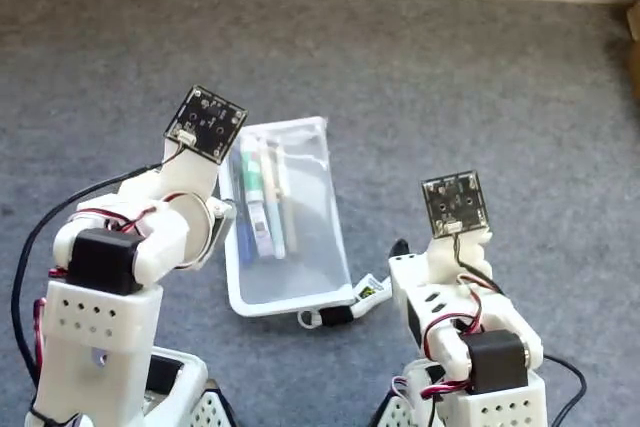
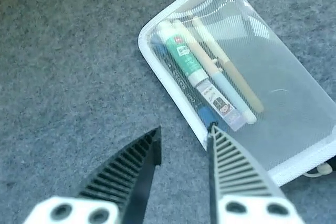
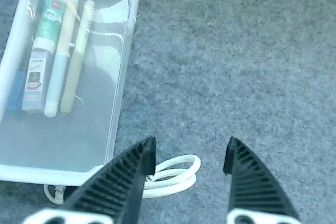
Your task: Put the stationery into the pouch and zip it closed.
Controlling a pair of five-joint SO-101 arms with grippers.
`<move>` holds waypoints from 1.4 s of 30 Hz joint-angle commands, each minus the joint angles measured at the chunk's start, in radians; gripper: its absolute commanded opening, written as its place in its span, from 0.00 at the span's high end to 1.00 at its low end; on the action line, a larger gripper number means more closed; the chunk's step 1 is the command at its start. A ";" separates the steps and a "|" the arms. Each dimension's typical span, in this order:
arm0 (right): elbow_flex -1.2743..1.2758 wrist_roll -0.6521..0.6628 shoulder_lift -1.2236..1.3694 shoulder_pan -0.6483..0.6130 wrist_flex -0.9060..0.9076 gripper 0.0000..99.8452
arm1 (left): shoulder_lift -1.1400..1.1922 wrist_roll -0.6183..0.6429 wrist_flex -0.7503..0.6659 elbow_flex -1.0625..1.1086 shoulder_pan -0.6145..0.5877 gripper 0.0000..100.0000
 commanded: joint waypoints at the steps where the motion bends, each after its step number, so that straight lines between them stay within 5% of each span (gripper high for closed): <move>1: -0.001 -0.008 0.016 0.013 -0.002 0.80 | 0.001 0.008 -0.002 -0.015 -0.005 0.85; 9: 0.061 -0.008 0.016 0.013 -0.002 0.80 | 0.001 0.011 -0.009 0.048 -0.005 0.85; 22: 0.174 -0.008 0.016 0.013 -0.002 0.80 | -0.001 0.091 -0.250 0.283 -0.114 0.86; 26: 0.176 -0.003 0.016 0.013 -0.002 0.89 | -0.001 0.106 -0.288 0.311 -0.110 0.99; 29: 0.176 0.000 0.016 0.013 -0.025 1.00 | -0.001 0.106 -0.287 0.312 -0.114 0.98; 42: 0.349 -0.003 0.016 0.015 -0.168 1.00 | -0.002 0.109 -0.324 0.381 -0.114 0.99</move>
